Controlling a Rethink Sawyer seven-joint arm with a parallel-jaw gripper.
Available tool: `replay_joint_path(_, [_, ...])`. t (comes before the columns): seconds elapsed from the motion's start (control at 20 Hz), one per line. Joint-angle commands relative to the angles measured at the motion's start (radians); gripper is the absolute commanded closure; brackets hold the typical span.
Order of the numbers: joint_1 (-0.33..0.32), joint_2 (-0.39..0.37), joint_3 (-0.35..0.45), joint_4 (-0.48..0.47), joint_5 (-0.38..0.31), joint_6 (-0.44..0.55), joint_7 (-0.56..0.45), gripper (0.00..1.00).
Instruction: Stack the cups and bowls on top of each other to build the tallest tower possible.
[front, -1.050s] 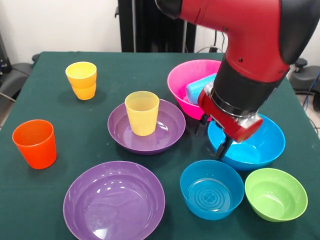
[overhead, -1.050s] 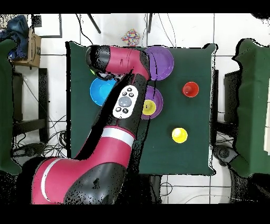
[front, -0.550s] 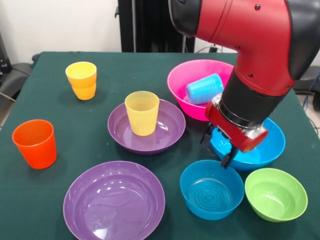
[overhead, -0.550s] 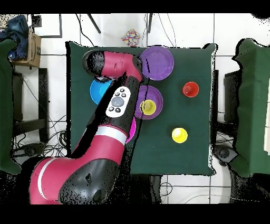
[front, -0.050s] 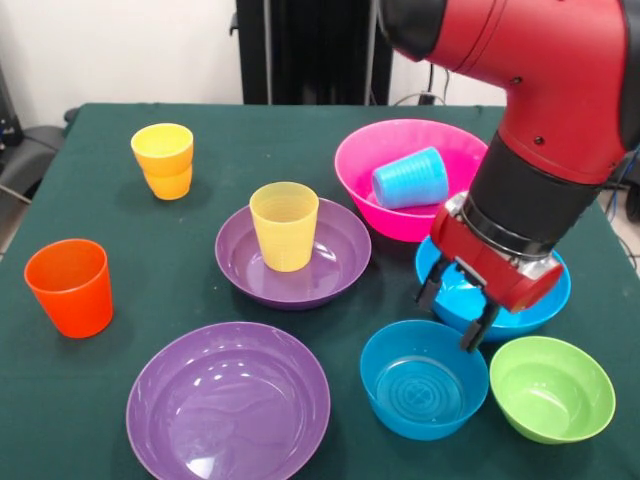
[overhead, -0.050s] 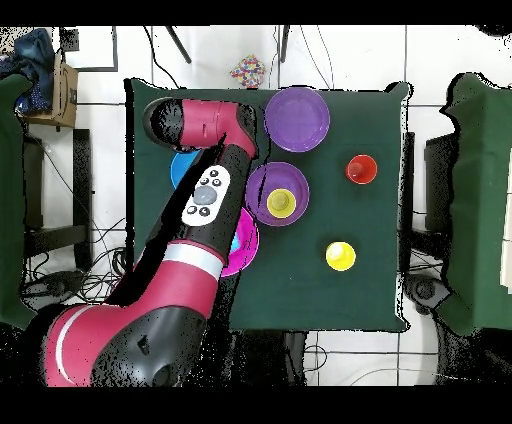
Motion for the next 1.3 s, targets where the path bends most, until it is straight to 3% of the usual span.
replay_joint_path(0.05, [0.001,-0.029,0.056,0.074,0.015,-0.011,0.193,0.0])
replay_joint_path(0.35, [-0.033,-0.034,0.084,0.084,0.016,0.075,0.132,0.0])
replay_joint_path(0.85, [-0.041,-0.018,0.087,0.102,0.006,0.049,0.13,0.0])
replay_joint_path(1.1, [-0.03,0.024,0.06,0.052,-0.011,0.076,0.139,0.0])
replay_joint_path(1.3, [-0.037,0.06,0.053,-0.001,-0.018,0.154,0.12,0.0])
